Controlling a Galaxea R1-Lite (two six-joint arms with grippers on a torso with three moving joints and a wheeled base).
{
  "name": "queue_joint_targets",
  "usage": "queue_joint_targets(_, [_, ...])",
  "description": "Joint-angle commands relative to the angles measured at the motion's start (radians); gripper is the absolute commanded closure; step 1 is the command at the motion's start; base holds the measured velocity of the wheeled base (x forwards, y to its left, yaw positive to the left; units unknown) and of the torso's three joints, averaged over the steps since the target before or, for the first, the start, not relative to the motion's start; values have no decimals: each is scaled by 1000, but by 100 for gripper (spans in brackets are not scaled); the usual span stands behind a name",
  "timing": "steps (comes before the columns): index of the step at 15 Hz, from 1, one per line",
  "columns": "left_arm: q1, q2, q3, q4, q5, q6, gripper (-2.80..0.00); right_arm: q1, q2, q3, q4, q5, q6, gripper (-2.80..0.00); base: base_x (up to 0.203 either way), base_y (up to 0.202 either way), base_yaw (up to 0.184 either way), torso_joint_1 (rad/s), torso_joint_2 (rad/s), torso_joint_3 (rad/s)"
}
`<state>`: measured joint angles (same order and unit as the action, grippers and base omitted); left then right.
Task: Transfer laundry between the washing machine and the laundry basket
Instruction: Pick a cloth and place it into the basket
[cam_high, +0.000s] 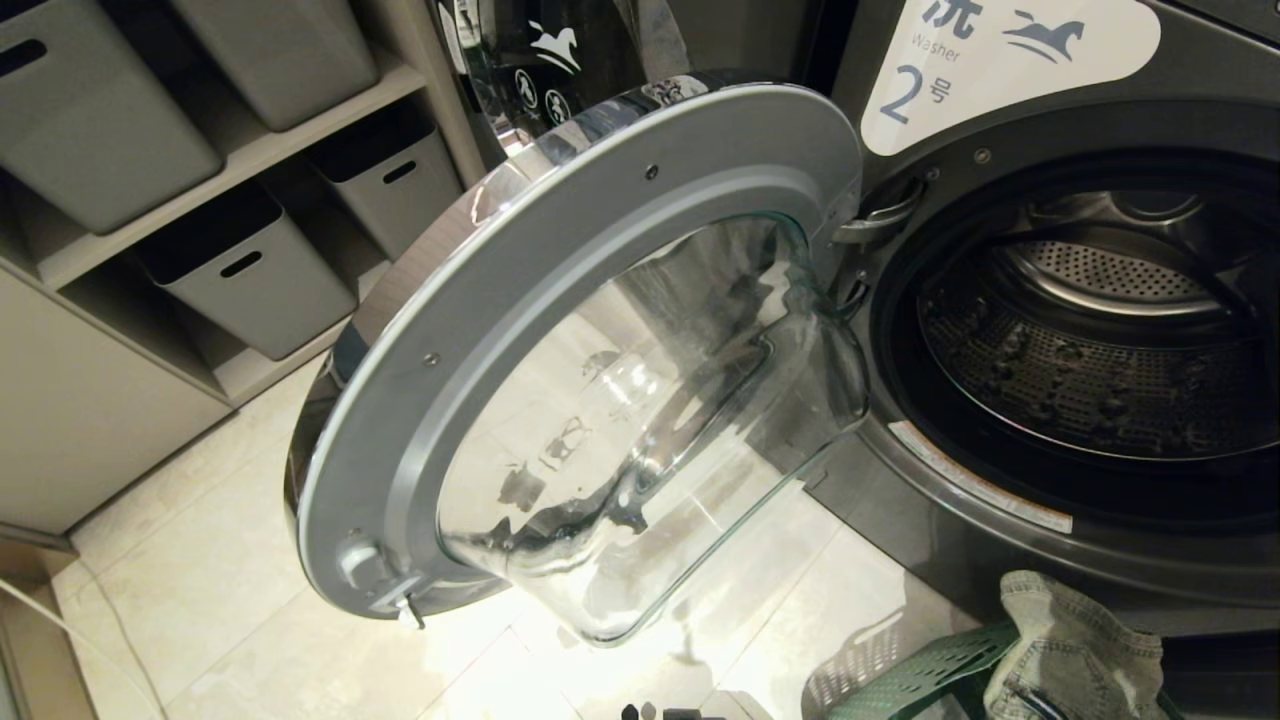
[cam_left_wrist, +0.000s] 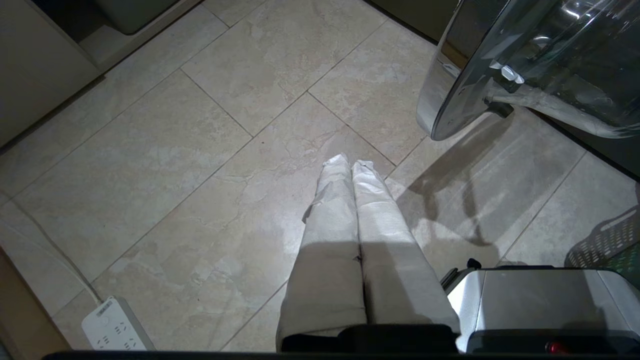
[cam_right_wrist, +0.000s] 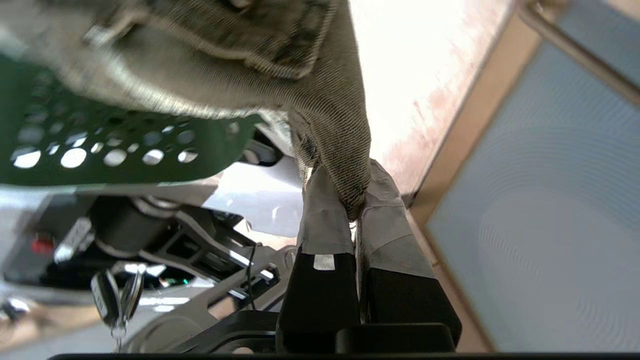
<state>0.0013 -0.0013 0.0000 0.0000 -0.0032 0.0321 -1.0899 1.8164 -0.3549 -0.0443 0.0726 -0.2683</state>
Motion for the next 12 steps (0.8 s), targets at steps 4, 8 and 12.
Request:
queue_joint_targets(4, [0, 1, 2, 0, 0, 0, 0, 104, 89, -7, 2, 16, -57, 0, 0, 0, 0, 0, 0, 0])
queue_joint_targets(8, [0, 1, 2, 0, 0, 0, 0, 114, 123, -22, 3, 19, -80, 0, 0, 0, 0, 0, 0, 0])
queue_joint_targets(12, [0, 1, 2, 0, 0, 0, 0, 122, 117, -14, 3, 27, -92, -280, 0, 0, 0, 0, 0, 0])
